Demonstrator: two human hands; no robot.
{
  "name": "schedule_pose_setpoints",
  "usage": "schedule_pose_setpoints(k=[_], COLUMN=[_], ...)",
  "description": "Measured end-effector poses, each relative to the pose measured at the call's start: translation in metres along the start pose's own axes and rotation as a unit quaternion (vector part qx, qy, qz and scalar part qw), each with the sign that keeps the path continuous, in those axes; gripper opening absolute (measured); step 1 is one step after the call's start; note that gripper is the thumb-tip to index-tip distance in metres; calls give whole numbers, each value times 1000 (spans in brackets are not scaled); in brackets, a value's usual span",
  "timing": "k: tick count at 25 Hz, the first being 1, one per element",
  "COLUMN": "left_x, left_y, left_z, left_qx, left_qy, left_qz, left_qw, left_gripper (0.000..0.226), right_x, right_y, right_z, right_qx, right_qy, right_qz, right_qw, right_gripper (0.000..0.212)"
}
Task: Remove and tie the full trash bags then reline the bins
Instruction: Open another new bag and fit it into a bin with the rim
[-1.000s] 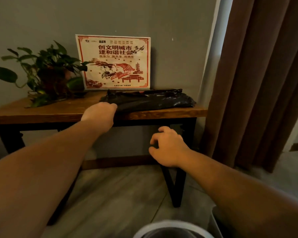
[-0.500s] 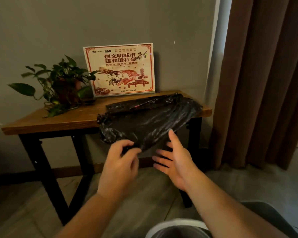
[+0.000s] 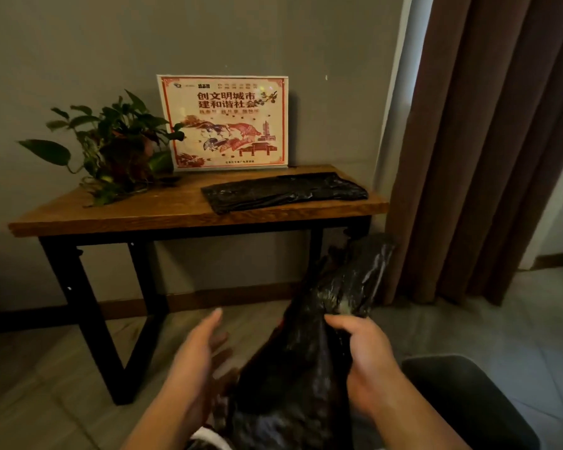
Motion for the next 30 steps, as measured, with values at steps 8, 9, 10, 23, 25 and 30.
schedule_pose_setpoints(k=[8,9,10,23,25,30], left_x=[-106,-108,-102,-59,-66,-83], left_y=[-59,-64,-64,-65,-64,-54], left_z=[51,50,52,115,110,90], left_qx=[-401,-370,-318,-201,-200,-181], left_qy=[125,71,12,-298,-277,-218], left_qz=[174,173,161,-19,-4,-10], left_qw=[891,910,934,933,940,959], left_gripper=[48,41,37,22,27,28], right_x=[-23,-24,-27,0,-4,1], right_y=[46,53,60,48,53,61], right_z=[76,80,83,138,131,111], right_qx=[70,81,91,-128,-84,-30], right_qy=[12,12,16,160,193,181], right_qz=[154,166,176,461,467,416], right_qw=[985,983,980,863,859,890], right_gripper=[18,16,15,18,20,20])
Point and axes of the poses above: each hand's wrist, its own z-axis away from the middle knuckle, its own y-axis out of the back of the hand, x = y × z, the point moved 3 cm from there along -z, towards the middle knuckle, and after that the axes turned 9 degrees about -z, right-handed, at the moved point
